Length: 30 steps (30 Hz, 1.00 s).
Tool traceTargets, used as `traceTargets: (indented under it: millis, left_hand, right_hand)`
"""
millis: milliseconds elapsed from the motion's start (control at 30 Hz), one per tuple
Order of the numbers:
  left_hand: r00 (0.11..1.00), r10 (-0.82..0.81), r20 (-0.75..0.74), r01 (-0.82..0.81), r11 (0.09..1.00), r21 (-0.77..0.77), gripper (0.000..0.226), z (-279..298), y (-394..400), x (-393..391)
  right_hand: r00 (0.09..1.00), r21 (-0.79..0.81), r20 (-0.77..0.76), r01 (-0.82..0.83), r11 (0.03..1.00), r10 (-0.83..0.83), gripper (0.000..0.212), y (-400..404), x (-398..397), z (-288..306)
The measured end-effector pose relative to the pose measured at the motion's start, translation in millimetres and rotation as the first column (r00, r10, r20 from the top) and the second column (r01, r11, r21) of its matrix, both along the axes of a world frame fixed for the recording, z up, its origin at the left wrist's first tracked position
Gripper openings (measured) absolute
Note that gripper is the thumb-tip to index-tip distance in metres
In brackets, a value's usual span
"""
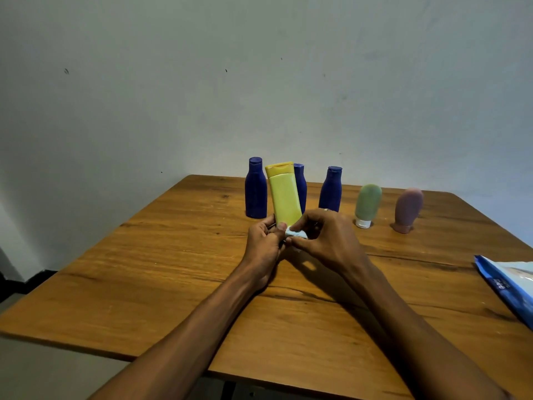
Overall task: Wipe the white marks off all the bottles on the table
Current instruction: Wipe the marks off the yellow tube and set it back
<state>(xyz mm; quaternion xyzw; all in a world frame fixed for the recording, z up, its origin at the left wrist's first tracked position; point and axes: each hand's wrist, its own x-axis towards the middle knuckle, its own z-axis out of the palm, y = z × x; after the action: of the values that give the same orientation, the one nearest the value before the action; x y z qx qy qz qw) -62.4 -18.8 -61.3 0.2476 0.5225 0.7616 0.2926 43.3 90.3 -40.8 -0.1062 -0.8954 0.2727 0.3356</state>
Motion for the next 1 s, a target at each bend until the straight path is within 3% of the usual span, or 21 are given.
traceTargets:
  millis: [167,267,367,500,667,833,1000]
  left_hand:
    - [0.999,-0.032,-0.044,0.032,0.999,0.002,0.035,1.1,0.1,1.6]
    - [0.988,-0.04,-0.15,0.037,0.999,-0.02,0.035,2.5,-0.7,5.5]
    - [0.953,-0.084,-0.291,0.053,0.992,-0.113,0.04,3.0,-0.4,9.6]
    - [0.915,-0.154,-0.372,0.081,0.976,-0.204,0.038,2.4,1.9,15.7]
    - [0.77,-0.002,-0.638,-0.159,0.968,-0.194,0.041,-3.2,1.3,17.6]
    - [0.694,0.02,-0.72,-0.226,0.955,-0.192,0.053,-7.2,0.8,17.9]
    - [0.659,-0.011,-0.752,-0.238,0.945,-0.223,0.042,-8.0,2.2,17.5]
  right_hand:
    - [0.99,-0.129,-0.08,0.104,0.986,-0.115,0.022,12.6,6.0,4.5]
    - [0.977,-0.143,-0.13,0.151,0.978,-0.17,0.021,13.2,6.6,5.7]
    - [0.936,-0.184,-0.287,0.157,0.97,-0.205,0.023,14.1,8.1,8.6]
    - [0.847,-0.226,-0.477,0.137,0.964,-0.233,0.024,13.1,13.2,17.2]
    - [0.76,-0.214,-0.616,0.094,0.972,-0.209,0.026,4.5,14.7,22.2]
    - [0.739,-0.147,-0.65,0.104,0.984,-0.175,0.025,2.5,13.6,22.9]
    - [0.818,0.024,-0.553,0.209,0.978,-0.161,0.026,6.4,12.1,20.3]
